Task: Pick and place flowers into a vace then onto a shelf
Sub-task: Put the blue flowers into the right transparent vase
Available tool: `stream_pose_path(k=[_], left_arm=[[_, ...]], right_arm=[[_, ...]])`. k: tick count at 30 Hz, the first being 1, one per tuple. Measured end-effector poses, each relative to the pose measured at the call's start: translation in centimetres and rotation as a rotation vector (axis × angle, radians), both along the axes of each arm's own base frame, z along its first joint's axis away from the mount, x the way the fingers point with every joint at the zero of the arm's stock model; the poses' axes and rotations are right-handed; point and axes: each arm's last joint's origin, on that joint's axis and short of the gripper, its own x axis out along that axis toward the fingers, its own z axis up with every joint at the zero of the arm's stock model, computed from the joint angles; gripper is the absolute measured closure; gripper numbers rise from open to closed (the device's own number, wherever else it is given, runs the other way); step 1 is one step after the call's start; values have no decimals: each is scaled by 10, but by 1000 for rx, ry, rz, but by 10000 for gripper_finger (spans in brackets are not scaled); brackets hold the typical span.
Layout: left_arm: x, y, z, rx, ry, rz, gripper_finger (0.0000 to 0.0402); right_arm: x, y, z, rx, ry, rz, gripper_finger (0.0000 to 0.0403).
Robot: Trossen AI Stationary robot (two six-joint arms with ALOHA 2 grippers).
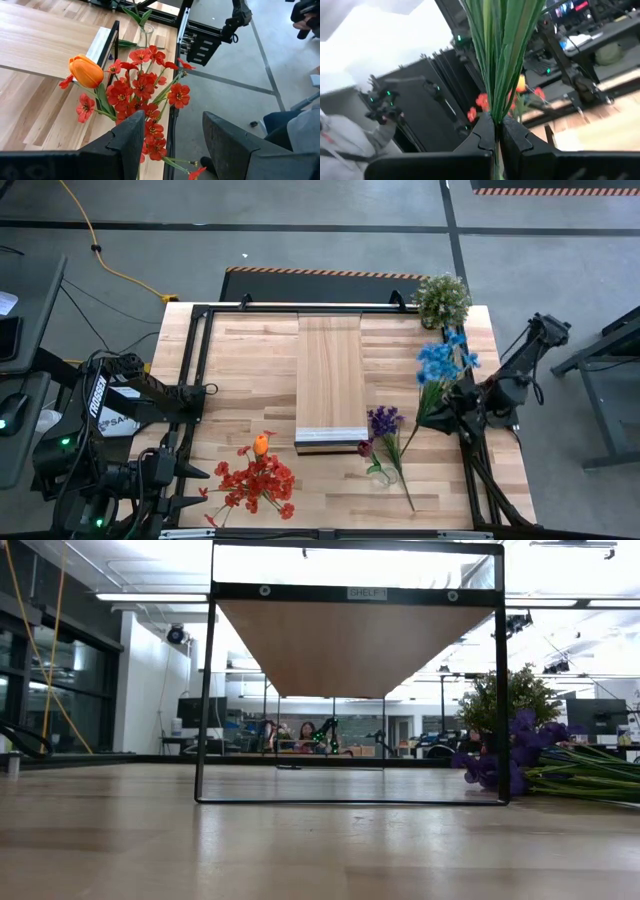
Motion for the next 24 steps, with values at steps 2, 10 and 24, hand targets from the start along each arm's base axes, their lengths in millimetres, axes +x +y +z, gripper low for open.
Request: stream_pose_path(k=[2,10,24], left_arm=[[0,0,0,0,-1,0,169],[0,0,0,2,-4,2,169],[0,0,0,7,-3,1,169]], right_arm=[[-1,7,-4,-7,28,-3,403],[-7,32,-17,21,125,-63,403],[-3,64,-39,36,187,-144,403]])
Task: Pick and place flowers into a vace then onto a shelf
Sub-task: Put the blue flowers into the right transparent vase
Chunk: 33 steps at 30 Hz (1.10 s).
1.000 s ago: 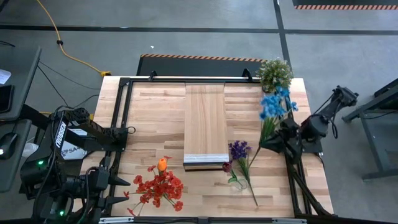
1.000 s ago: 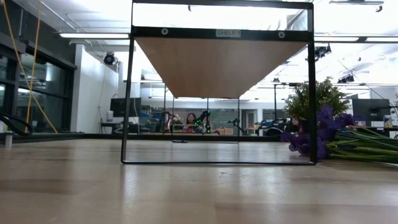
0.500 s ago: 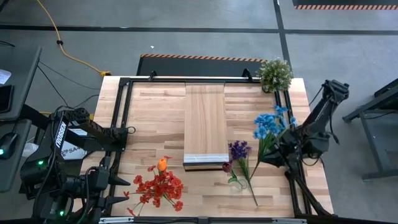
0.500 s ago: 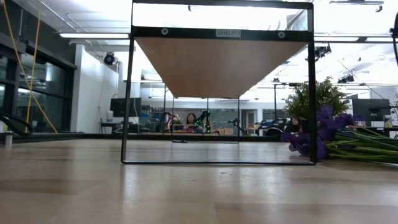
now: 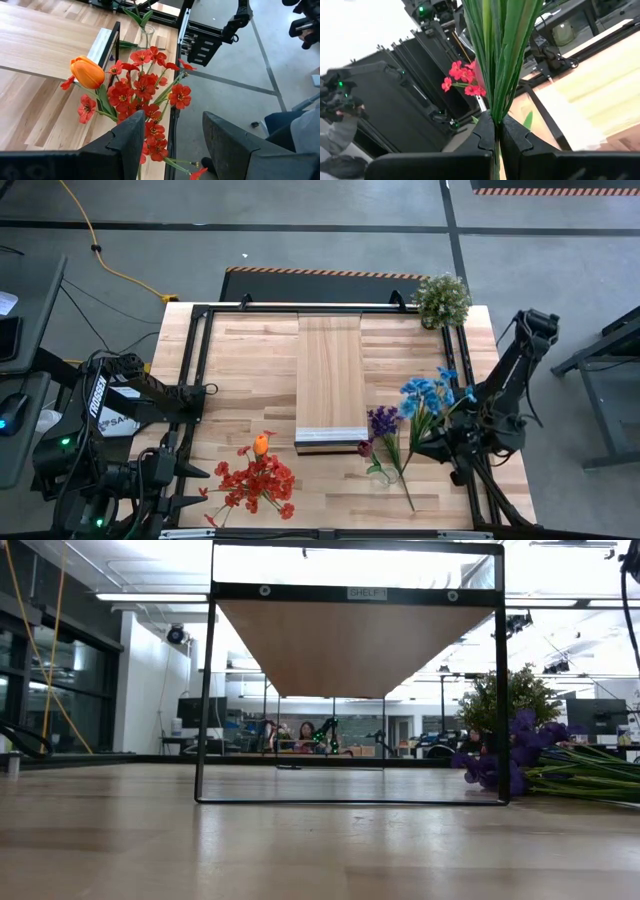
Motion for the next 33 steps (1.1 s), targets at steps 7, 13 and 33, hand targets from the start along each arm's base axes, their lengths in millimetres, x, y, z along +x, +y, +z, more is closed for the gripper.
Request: stream_pose_path(k=[7,13,33], left_arm=[[0,0,0,0,0,0,169],[0,0,0,0,0,0,169],[0,0,0,0,1,-1,169]], right_arm=[[6,10,-6,-4,-10,-35,403],[9,14,-13,-33,2,-79,403],[17,29,-39,-141,59,-83,403]])
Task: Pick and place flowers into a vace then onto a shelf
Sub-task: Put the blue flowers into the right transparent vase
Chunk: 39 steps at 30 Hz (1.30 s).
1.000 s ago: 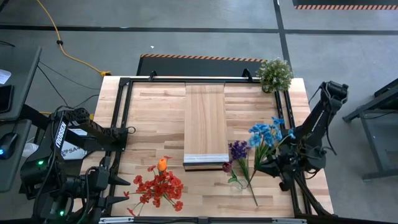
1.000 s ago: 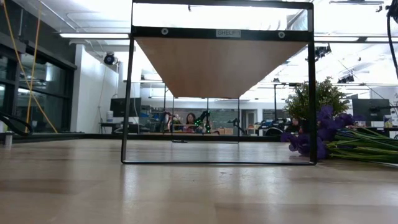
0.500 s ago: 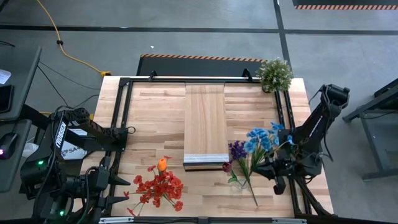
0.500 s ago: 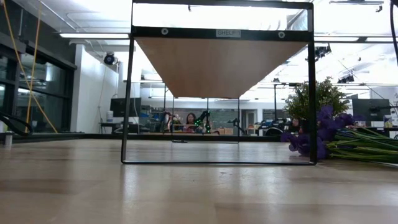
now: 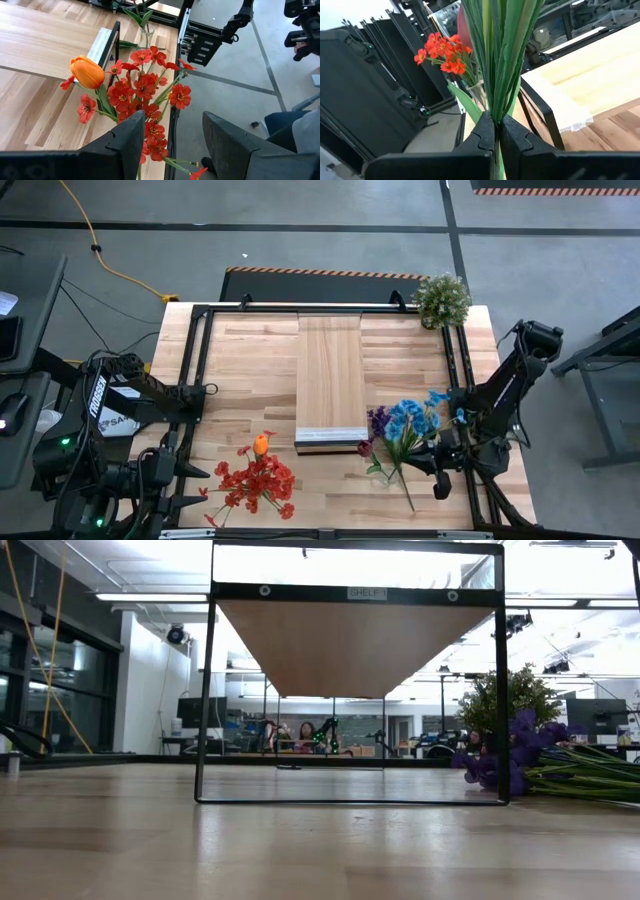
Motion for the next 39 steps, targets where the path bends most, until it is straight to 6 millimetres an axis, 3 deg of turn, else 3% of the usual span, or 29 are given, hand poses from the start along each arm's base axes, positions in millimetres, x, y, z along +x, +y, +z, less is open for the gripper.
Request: stream_pose_path(k=[17,39], left_arm=[[0,0,0,3,4,-6,169],[0,0,0,3,1,-6,169]], right_arm=[[3,5,-13,0,32,-26,400],[3,6,-14,70,43,20,391]])
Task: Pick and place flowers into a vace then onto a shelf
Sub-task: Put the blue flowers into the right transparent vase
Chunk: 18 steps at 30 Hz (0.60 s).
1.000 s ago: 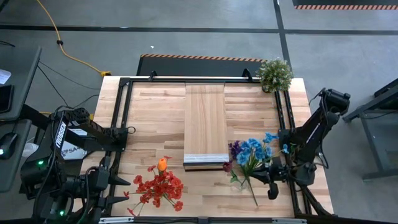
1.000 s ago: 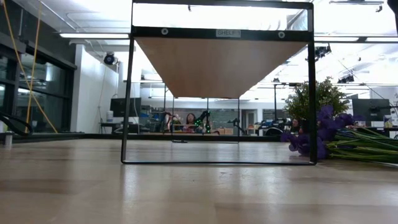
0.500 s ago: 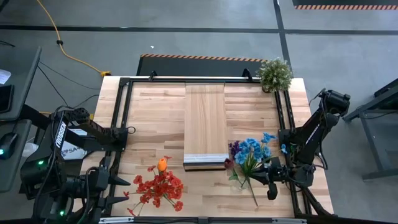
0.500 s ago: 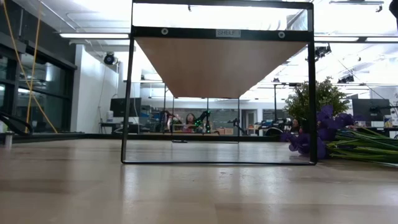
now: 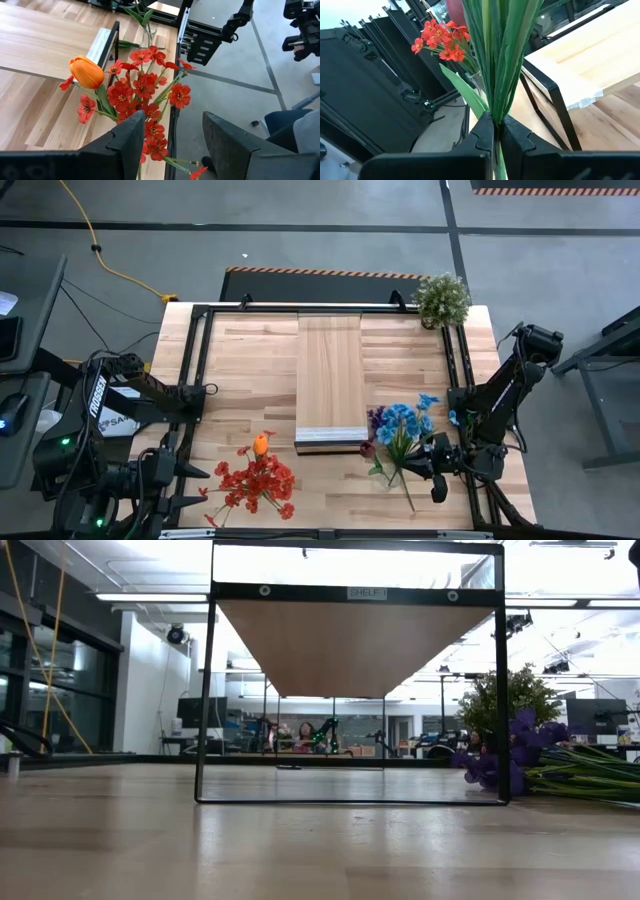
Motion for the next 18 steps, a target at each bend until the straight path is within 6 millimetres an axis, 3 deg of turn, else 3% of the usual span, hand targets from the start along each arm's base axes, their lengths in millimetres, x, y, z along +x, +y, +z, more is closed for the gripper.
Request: stream_pose_path(k=[18], left_arm=[[0,0,0,-1,0,0,169]], right_arm=[[0,1,0,38,6,26,391]])
